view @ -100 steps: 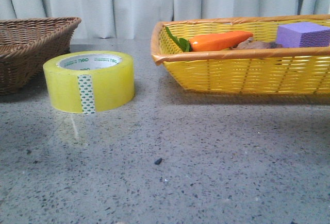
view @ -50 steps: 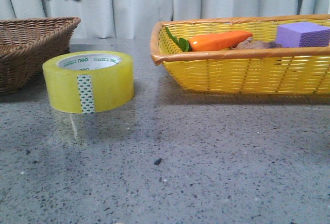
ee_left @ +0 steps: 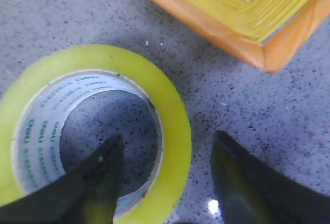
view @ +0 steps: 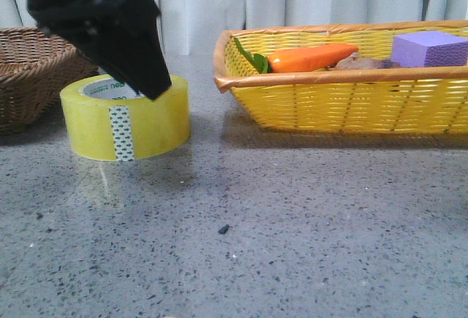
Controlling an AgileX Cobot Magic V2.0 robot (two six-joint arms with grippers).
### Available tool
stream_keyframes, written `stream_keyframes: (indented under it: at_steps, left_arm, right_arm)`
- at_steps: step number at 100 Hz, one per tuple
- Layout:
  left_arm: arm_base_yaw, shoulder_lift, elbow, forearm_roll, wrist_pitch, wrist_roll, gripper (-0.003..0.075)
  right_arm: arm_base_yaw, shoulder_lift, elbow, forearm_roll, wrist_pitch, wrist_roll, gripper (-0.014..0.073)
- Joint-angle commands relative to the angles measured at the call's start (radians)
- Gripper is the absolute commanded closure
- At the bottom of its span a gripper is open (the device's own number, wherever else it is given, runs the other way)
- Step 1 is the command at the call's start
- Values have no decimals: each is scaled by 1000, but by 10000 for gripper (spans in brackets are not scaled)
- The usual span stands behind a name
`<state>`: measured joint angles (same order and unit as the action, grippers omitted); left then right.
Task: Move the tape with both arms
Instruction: 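Lower the left gripper onto the tape roll and grasp its rim, then lift the tape roll with the left gripper over the brown basket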
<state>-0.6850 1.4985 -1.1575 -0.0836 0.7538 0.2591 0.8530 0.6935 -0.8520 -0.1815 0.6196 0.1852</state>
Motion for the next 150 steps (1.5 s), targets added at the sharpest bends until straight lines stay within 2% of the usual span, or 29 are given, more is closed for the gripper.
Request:
stream_keyframes:
  at_steps: [1,38,47,71,88,108,128,150]
  left_arm:
    - [-7,-9,-36,-12,-43,18,363]
    - [-7,54,-36,16,-52,18,378]
    - [-7,56,-36,22,-52,18,428]
    - [-7,56,-36,22,-52,18,634]
    - [-7,56,-44,22,-50,18,720]
    - [-7,54,-98,22,5,18,724]
    - [-7,38,-235,41,100,19,724]
    - [7,-26,-354,98,112,19,724]
  right_arm:
    - [-6,-5,-25,-18,-64,1,659]
    - [-6,-5,-25,-18,-44,1,659]
    - [-6,-5,-25,-18,-35,1,659]
    - [-6,-5,-25,-18,-27,1,659]
    - [-6,-5,-25,-18,-27,1,659]
    - [-6,-5,-25,-18,-27,1,659]
    - [-6,-5,-25,-18,-27,1,659]
    - [-6,-5,-25,-18,-27,1,659]
